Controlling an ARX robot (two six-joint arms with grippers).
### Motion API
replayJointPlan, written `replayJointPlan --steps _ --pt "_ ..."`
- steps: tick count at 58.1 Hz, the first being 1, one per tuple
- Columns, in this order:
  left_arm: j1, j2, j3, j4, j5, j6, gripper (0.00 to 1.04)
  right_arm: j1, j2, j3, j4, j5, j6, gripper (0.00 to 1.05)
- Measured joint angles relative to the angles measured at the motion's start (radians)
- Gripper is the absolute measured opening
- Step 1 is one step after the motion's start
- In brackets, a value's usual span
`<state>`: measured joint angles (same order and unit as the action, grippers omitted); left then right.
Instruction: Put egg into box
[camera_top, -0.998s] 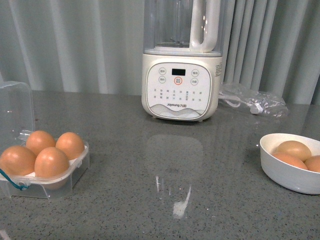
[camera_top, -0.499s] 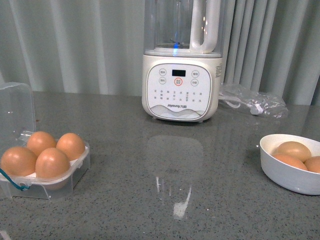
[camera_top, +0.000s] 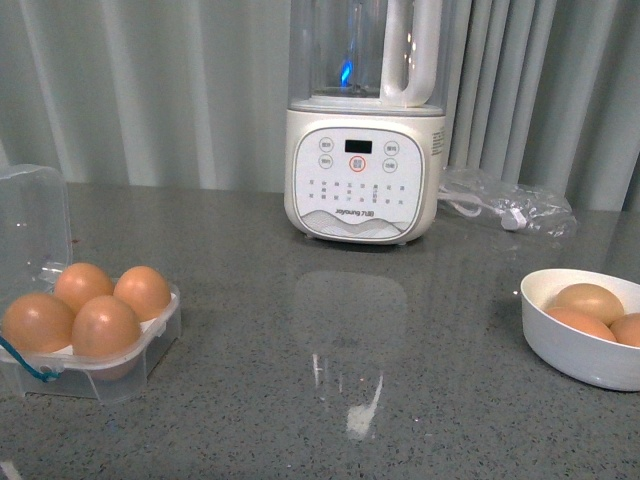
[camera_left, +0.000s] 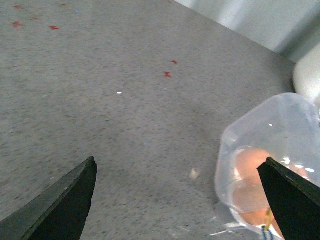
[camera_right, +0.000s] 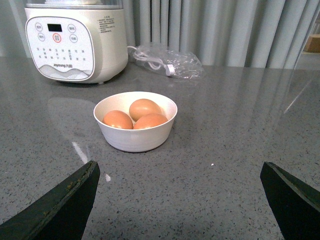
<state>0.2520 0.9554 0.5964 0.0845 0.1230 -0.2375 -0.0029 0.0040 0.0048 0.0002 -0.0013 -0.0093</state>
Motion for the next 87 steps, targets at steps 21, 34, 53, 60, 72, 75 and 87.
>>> replayJointPlan --steps 21,34,53,60,72,75,87 --pt "-0.067 0.155 0.045 0.095 -0.031 0.045 0.98 0.000 0.000 0.000 0.000 0.000 0.000 0.98" --pt "-0.052 0.217 0.047 0.148 -0.021 0.110 0.98 0.000 0.000 0.000 0.000 0.000 0.000 0.98" --pt "-0.071 0.264 0.073 0.193 0.038 0.151 0.98 0.000 0.000 0.000 0.000 0.000 0.000 0.98" --pt "-0.117 0.266 0.076 0.201 0.029 0.151 0.98 0.000 0.000 0.000 0.000 0.000 0.000 0.98" --pt "-0.235 0.275 0.075 0.229 -0.023 0.147 0.98 0.000 0.000 0.000 0.000 0.000 0.000 0.98" --pt "-0.264 0.279 0.075 0.231 -0.038 0.147 0.98 0.000 0.000 0.000 0.000 0.000 0.000 0.98" --pt "-0.399 0.302 0.074 0.244 -0.075 0.147 0.98 0.000 0.000 0.000 0.000 0.000 0.000 0.98"
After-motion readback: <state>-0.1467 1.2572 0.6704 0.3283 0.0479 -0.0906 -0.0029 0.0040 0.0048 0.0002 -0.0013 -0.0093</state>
